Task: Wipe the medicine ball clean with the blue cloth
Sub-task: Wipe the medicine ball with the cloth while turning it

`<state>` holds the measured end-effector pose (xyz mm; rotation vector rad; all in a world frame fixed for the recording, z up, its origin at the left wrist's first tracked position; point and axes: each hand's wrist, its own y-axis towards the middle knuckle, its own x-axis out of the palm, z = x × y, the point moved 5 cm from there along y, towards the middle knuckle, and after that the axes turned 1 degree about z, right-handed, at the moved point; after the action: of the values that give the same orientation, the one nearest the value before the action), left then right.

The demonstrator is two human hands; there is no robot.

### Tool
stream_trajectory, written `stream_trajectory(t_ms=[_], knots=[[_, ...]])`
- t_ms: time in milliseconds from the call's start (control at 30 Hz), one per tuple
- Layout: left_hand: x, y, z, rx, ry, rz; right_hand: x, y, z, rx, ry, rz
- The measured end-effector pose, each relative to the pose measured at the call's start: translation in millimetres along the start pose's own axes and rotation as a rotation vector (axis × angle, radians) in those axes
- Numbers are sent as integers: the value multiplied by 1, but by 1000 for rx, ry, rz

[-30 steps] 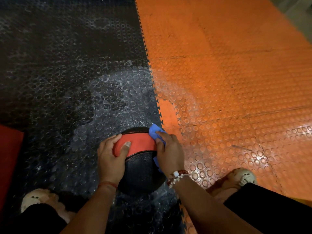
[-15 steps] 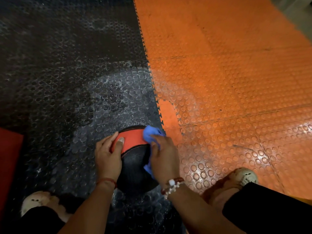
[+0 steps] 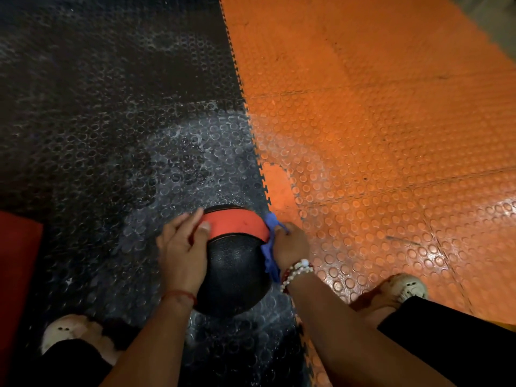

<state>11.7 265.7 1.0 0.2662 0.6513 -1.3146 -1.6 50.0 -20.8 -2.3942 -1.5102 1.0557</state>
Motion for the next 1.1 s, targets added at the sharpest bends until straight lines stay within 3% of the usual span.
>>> stream_trajectory(t_ms=[100,200,400,567,633,700,800,867,1100], knots=[[8,-1,6,101,212,-59,19,-29,-49,-426,-138,-55],[4,-3,2,87,200,-29,27,-24,-53,-476,-220,-69],[10,-2,11,94,263,-43,7,11,-10,-145,-73,-29],[5,-1,7,82,216,-4,9,9,51,279,4,-154],[1,-1,0,102,211,1,13,-7,54,281,76,-29],[-1,1,-6,111,194,-3,13,-22,33,148,70,115],[-5,4,-13,103,169,-16,18,-25,-9,-170,-25,64],[-7,4,-15,103,156,-14,23,-15,-19,-232,-69,-2],[-13,4,-19,56,38,-24,26,21,34,130,-167,-202]])
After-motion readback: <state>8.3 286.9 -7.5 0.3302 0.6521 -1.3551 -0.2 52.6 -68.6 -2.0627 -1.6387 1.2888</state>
